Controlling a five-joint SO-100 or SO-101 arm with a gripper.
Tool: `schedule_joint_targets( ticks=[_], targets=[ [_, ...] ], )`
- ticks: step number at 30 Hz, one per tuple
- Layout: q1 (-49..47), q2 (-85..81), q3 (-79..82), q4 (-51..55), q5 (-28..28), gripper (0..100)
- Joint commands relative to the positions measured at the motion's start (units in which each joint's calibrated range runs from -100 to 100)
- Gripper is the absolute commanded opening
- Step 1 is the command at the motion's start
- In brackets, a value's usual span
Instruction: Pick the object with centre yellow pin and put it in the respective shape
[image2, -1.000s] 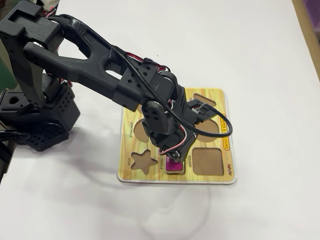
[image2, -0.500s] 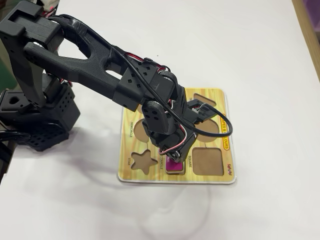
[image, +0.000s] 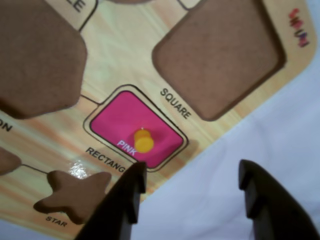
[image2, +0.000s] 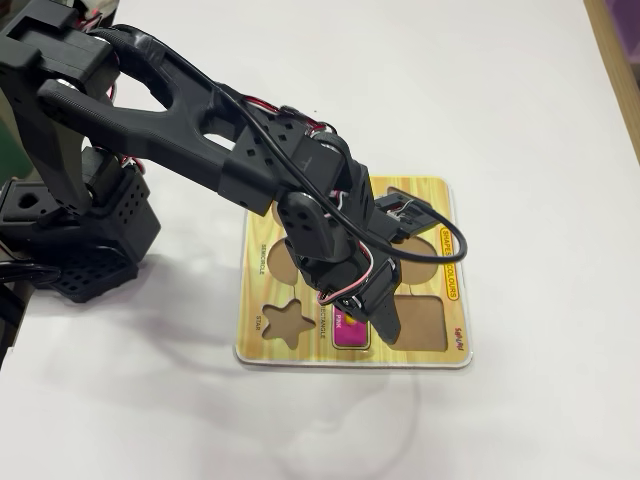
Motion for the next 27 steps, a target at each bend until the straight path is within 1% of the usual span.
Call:
schedule_joint_targets(
  ticks=[1,8,10,13,16,27],
  targets=[
    [-0.9,-4.9,-0.2,-0.3,-0.3,22],
    [-0.9,-11.4,7.6,-0.4,-0.3,22],
    [-0.9,-13.8,10.3,-0.4,-2.4,22],
    [-0.9,-17.1,14.3,-0.4,-7.7,22],
    [-2.0,-20.4,17.9,-0.4,-11.5,22],
    [-5.7,-32.3,24.5,-0.4,-21.9,22]
  ],
)
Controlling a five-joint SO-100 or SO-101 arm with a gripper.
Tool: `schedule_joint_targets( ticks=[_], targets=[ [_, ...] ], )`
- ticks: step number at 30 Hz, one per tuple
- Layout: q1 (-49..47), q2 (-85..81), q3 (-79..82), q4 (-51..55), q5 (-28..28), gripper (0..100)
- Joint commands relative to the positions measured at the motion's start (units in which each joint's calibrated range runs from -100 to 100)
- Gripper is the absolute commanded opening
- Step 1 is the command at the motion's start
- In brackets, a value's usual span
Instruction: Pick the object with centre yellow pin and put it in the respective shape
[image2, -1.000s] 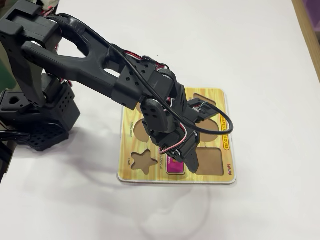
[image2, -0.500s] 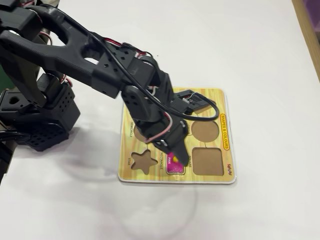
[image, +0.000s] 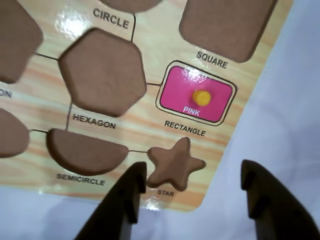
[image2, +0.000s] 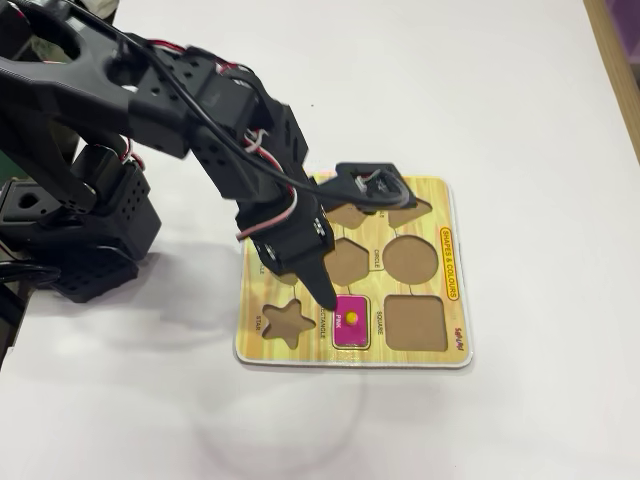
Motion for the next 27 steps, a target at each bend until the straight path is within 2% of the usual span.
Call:
schedule_joint_targets(
  ticks=[1,15,27],
  targets=[
    [-1.7,-6.3,1.4,-0.5,-4.2,22],
    [-3.2,-27.5,17.2,-0.5,-16.3,22],
    [-3.3,-44.8,31.6,-0.6,-22.1,22]
  ],
)
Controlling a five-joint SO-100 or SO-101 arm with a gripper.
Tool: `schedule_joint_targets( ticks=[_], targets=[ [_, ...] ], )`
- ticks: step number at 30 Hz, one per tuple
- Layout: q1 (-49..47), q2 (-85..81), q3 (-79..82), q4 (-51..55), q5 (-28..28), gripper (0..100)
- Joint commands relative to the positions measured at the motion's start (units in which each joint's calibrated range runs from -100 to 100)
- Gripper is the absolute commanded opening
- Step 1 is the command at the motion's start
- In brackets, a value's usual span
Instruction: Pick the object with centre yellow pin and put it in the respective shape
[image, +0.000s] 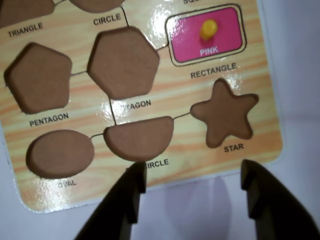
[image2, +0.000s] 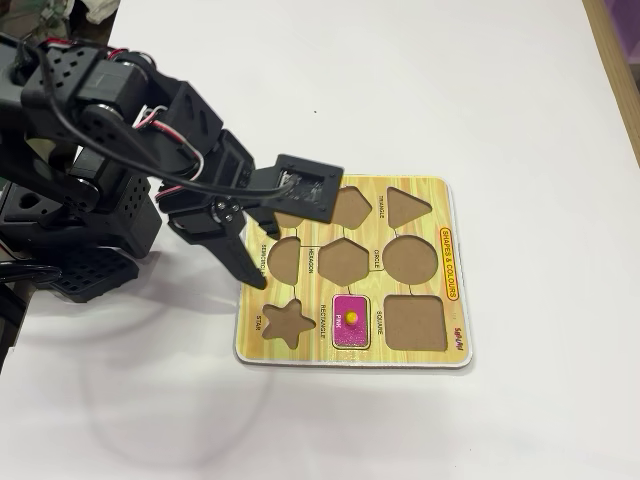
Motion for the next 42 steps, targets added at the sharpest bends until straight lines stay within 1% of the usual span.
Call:
schedule_joint_targets(
  ticks=[1,5,10,12,16,19,27,30,39,42],
  targets=[
    [-0.5,-6.1,2.7,-0.7,-1.8,22],
    [-0.9,-12.3,9.1,-4.8,-3.0,22],
    [-5.6,-18.4,19.5,-16.5,-4.1,22],
    [-6.0,-20.3,23.7,-20.9,-4.2,22],
    [-6.0,-23.1,29.9,-26.1,-4.2,22],
    [-5.9,-23.1,30.3,-24.2,-4.1,22],
    [-5.9,-23.7,30.3,-8.0,-4.2,22],
    [-5.9,-23.8,30.3,-4.3,-3.8,22],
    [-5.9,-23.8,30.3,6.0,-3.6,22],
    [-5.9,-23.8,30.3,6.1,-3.5,22]
  ],
)
